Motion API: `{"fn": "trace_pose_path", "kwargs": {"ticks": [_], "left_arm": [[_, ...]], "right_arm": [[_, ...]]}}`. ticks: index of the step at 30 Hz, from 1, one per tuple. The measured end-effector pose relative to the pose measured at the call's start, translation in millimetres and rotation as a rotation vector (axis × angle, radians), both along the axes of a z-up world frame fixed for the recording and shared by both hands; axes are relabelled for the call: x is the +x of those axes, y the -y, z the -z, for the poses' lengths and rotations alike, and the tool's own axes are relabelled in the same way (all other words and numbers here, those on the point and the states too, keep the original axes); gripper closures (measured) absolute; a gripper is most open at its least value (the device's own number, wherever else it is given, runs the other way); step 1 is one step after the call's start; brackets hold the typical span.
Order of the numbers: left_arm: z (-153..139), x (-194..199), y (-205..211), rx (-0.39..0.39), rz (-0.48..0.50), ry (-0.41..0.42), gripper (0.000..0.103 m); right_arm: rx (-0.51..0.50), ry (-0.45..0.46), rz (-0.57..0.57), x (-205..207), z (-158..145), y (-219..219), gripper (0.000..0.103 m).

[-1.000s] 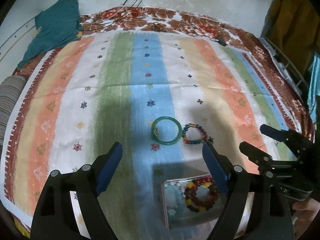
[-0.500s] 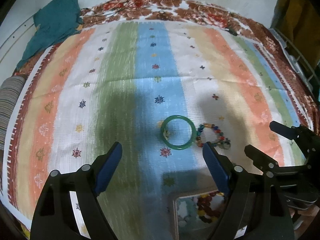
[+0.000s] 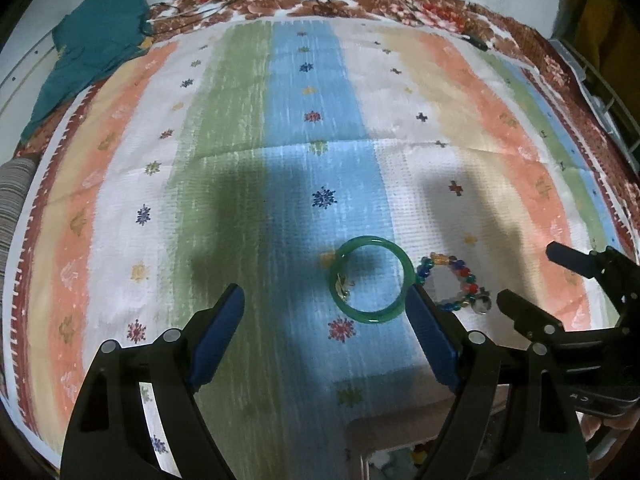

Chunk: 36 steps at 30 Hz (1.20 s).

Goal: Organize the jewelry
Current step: 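Move both tools toward the green jade bangle and multicolour bead bracelet, then grasp the green jade bangle with the left tool while the right grasps the multicolour bead bracelet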

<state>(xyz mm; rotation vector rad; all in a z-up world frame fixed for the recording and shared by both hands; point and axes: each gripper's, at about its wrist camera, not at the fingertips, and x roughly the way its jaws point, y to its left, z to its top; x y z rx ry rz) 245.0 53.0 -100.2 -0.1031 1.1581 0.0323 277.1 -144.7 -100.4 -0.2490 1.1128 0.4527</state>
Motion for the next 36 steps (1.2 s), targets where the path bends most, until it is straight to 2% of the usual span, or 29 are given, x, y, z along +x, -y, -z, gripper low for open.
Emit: {"fn": "trace_pose_path", "kwargs": {"ticks": [3,9,22,28,32,34,36], "left_arm": [[2,5,-3,-0.030,-0.005,-0.005,0.021],[9,18,-4,-0.017,-0.008,-0.020,0.021],[38,42,5,0.015,0.055,-0.092,0.027],[52,50,6,0.023,0.063,-0.124,0.034],[61,56,9,0.025,0.077,-0.148,0.052],[68,57,11,0.038,0.079,-0.164,0.056],[73,58,13,0.055,0.079,-0.162,0.058]], "right_arm": [[-0.010,0.002,-0.006,5,5,-1,0.021],[-0.024,-0.017,-0.007,14,16,-5,0.021],[-0.030,-0.064,-0.005,31,35,-9,0.021],[-0.041,-0.099,-0.006,39,50,-13,0.034],[-0.058,-0.111,-0.009,42,58,-16,0.044],[-0.059,-0.107,-0.013,43,59,-18,0.045],[-0.057,-0.106,-0.025,42,59,-20,0.051]]}}
